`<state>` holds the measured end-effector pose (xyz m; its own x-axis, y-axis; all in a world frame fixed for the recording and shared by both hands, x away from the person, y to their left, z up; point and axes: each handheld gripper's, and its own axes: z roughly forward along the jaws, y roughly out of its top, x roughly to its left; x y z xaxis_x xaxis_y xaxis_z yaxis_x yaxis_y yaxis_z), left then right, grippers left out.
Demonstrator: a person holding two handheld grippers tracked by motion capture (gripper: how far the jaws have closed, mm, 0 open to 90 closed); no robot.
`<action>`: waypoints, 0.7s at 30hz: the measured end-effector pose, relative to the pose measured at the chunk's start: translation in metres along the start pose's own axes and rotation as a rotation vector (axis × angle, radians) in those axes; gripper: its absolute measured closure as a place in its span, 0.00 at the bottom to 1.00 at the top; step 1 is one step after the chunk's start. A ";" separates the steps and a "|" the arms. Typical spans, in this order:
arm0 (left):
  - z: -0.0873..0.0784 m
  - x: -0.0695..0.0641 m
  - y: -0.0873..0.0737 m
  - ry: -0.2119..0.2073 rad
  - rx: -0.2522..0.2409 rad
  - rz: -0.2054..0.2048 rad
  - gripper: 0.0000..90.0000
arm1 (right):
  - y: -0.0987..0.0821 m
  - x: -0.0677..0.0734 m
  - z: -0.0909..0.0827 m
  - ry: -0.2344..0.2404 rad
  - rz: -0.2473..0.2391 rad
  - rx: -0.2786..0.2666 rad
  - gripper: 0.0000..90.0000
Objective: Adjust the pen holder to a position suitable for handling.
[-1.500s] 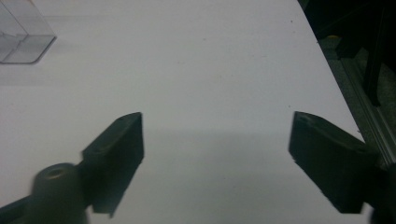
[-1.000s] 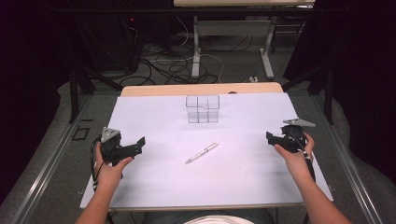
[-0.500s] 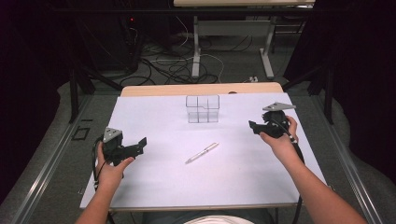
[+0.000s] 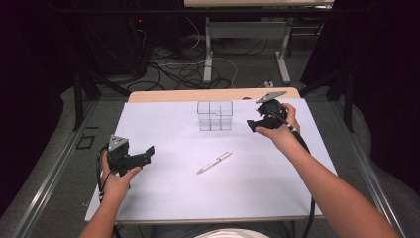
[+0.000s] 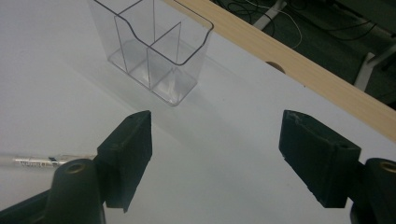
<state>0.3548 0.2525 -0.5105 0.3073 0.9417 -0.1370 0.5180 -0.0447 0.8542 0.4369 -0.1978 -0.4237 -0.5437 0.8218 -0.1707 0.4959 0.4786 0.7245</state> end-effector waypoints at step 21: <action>0.001 0.002 0.000 0.003 0.002 0.002 0.00 | 0.046 0.015 0.017 0.004 -0.404 0.034 0.41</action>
<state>0.3558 0.2546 -0.5114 0.3063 0.9425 -0.1340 0.5190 -0.0474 0.8534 0.4629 -0.1583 -0.4040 -0.7022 0.5641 -0.4344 0.2641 0.7729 0.5769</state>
